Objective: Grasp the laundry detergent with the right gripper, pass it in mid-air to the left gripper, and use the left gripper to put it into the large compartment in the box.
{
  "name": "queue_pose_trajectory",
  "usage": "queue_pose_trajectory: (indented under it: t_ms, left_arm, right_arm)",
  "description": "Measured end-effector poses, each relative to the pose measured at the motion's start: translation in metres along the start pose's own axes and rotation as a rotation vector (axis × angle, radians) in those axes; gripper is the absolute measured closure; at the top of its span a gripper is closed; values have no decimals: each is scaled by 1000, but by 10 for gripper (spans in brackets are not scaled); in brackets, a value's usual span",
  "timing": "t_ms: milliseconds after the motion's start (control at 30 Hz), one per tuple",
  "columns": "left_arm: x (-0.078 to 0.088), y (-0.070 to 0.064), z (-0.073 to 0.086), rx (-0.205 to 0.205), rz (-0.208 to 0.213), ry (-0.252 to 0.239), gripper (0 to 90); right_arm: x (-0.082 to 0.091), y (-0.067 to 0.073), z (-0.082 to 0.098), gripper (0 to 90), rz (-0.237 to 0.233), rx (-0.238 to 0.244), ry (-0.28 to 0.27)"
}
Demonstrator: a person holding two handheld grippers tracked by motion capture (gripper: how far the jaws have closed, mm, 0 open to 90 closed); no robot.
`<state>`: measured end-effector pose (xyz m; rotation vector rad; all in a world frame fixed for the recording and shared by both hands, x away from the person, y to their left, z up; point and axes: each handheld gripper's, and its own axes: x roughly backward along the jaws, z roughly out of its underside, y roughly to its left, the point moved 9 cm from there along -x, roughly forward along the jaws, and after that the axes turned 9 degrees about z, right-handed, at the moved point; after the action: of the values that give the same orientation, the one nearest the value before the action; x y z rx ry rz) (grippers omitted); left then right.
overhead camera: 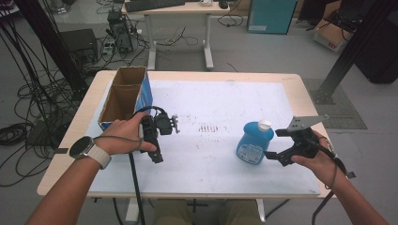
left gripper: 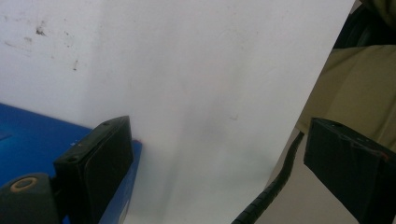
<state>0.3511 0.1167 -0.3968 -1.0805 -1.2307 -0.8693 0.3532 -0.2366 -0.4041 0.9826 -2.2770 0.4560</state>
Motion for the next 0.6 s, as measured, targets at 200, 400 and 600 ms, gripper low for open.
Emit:
queue_pose_trajectory:
  t_ms: [200,400,600]
  left_arm:
    - [-1,0,0,6,-2,-7,87]
    - [-1,0,1,8,6,-4,87]
    - [-1,-1,1,12,5,-9,87]
  right_arm:
    - [-1,0,-1,47,1,0,-4]
    - [-2,1,0,47,0,0,-5]
    - [-2,1,0,47,3,-5,-11]
